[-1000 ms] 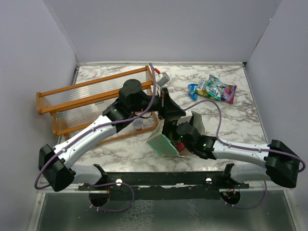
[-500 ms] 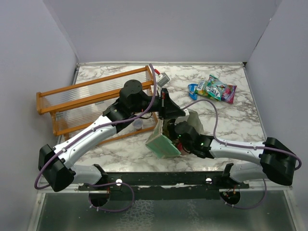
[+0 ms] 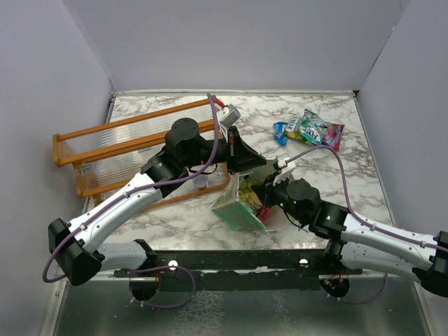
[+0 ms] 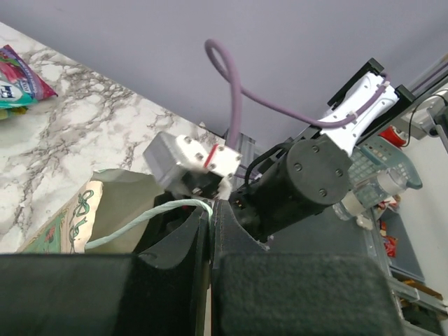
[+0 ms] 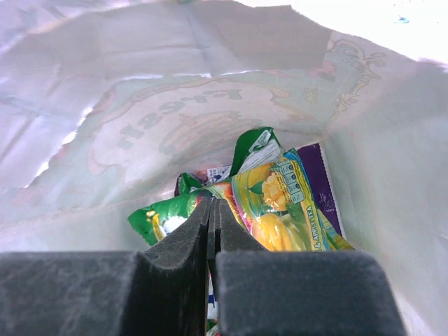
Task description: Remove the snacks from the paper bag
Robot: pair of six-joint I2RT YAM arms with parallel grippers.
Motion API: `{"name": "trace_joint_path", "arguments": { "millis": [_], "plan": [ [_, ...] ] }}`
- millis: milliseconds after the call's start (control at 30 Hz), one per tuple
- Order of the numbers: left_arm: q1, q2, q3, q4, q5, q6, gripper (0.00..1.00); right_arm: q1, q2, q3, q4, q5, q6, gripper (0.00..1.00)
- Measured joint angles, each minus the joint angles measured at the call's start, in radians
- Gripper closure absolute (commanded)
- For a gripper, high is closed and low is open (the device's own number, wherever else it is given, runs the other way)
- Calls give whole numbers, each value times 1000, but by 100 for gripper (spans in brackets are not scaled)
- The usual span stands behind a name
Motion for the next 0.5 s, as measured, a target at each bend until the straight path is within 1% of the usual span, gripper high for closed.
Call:
{"name": "trace_joint_path", "arguments": {
  "millis": [200, 233, 267, 333, 400, 467, 500],
  "plan": [
    [0, 0, 0, -14, -27, 32, 100, 0, -78, 0, -51, -8, 8, 99],
    [0, 0, 0, -16, -30, 35, 100, 0, -86, 0, -63, -8, 10, 96],
    [0, 0, 0, -18, -33, 39, 100, 0, -93, 0, -75, -8, 16, 88],
    [0, 0, 0, -18, -36, 44, 100, 0, -99, 3, -109, -7, 32, 80],
    [0, 0, 0, -18, -39, 45, 100, 0, -85, 23, -164, -5, 51, 74],
    [0, 0, 0, -15, -40, 45, 100, 0, -44, 59, -228, -7, 69, 65],
    [0, 0, 1, -13, -40, 45, 100, 0, -26, 74, -251, -8, 77, 59]
  ]
}}
